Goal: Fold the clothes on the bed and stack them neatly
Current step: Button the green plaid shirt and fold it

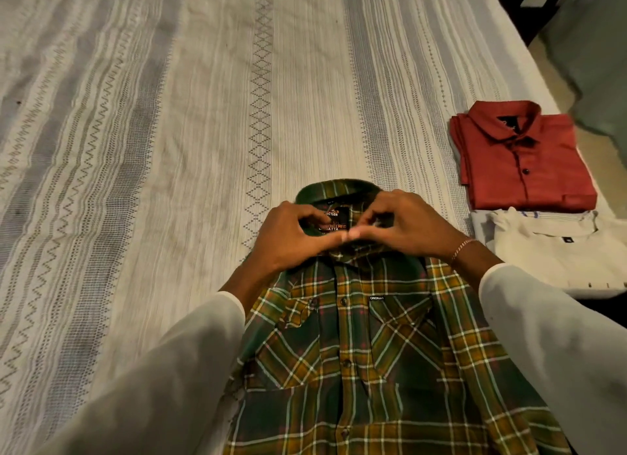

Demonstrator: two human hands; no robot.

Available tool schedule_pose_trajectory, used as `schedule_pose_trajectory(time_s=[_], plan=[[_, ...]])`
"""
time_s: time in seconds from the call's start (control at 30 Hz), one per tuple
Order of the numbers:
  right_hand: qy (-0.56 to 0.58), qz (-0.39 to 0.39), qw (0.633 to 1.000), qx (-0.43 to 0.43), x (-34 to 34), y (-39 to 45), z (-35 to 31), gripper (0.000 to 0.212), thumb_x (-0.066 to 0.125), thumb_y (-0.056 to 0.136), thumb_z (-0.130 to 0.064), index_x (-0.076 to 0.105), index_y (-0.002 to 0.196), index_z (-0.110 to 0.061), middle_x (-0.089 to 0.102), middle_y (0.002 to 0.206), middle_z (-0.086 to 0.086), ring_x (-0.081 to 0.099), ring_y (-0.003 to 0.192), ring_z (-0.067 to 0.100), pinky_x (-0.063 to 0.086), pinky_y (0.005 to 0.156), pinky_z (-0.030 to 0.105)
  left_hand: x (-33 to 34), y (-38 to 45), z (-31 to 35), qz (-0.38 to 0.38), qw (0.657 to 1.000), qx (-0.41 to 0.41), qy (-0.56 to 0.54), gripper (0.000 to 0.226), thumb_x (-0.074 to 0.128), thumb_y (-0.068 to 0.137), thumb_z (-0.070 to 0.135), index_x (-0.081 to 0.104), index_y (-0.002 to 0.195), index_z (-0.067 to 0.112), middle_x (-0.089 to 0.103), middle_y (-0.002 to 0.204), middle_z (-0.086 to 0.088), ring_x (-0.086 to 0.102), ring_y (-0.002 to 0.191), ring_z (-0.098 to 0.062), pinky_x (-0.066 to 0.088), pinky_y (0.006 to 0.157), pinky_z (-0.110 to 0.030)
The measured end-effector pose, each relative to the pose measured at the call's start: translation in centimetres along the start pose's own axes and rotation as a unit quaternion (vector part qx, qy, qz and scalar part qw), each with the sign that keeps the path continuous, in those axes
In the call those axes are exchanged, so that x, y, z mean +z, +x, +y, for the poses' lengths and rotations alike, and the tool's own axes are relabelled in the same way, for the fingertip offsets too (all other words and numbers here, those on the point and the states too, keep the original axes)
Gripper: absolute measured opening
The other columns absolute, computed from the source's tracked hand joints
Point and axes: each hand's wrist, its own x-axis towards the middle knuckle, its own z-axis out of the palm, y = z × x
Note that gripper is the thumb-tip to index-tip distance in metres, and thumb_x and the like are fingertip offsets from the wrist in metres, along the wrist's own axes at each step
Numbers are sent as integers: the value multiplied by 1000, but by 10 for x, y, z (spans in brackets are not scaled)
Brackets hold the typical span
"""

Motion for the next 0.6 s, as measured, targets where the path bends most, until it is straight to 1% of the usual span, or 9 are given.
schedule_pose_trajectory(time_s=[0.07,0.13,0.2,0.23,0.33,0.4,0.5,0.57,0.6], plan=[[117,127,978,118,7,-3,-3,49,51,96,-63,77,88,-21,61,61,-15,57,62,1,43,62,32,5,0,6,135,988,-68,-23,33,78,79,54,74,80,22,70,75,11,65,71,-4,55,68,-28],[59,226,954,188,17,1,-7,31,65,95,-46,69,99,-15,65,86,-7,60,89,12,38,72,29,14,7,4,224,964,-143,22,36,79,82,48,66,88,14,67,87,2,62,81,-14,53,72,-36],[24,211,939,270,24,5,-14,38,79,86,-31,59,111,-9,60,114,12,54,110,31,38,82,31,21,16,-1,205,946,-245,47,53,77,84,46,61,112,4,64,110,-10,61,104,-27,52,86,-43],[50,197,929,309,29,7,-16,36,79,86,-27,61,108,-5,62,113,17,57,108,34,42,83,33,23,20,-6,187,939,-287,31,53,74,87,45,62,113,1,66,111,-13,63,106,-31,53,88,-43],[175,216,882,381,37,7,-14,26,75,91,-29,72,77,-7,73,83,10,70,88,31,52,76,33,20,22,-7,185,913,-342,-125,31,69,95,32,72,85,2,73,88,-11,71,86,-29,57,79,-36],[359,223,808,410,39,5,-13,18,72,93,-27,74,81,-14,75,87,7,72,85,26,59,80,41,15,18,-1,196,833,-397,-331,19,72,93,21,71,89,3,74,90,-11,72,83,-27,61,74,-39],[623,184,623,436,38,4,-6,12,55,103,-16,66,100,-10,70,103,13,68,85,24,59,63,44,4,16,0,146,673,-430,-584,10,63,98,11,64,101,1,70,94,-16,69,82,-26,57,67,-44],[700,178,533,441,38,0,0,20,43,107,-11,61,102,-9,66,104,14,68,84,24,59,58,47,0,16,-1,124,627,-408,-652,15,57,101,12,62,108,1,69,100,-18,68,90,-27,56,78,-44],[718,165,515,438,38,-1,-1,24,39,108,-9,62,101,-7,66,105,16,68,89,27,60,60,51,-1,15,-3,118,625,-395,-663,18,57,102,13,62,113,0,70,104,-19,68,96,-28,56,83,-44]])
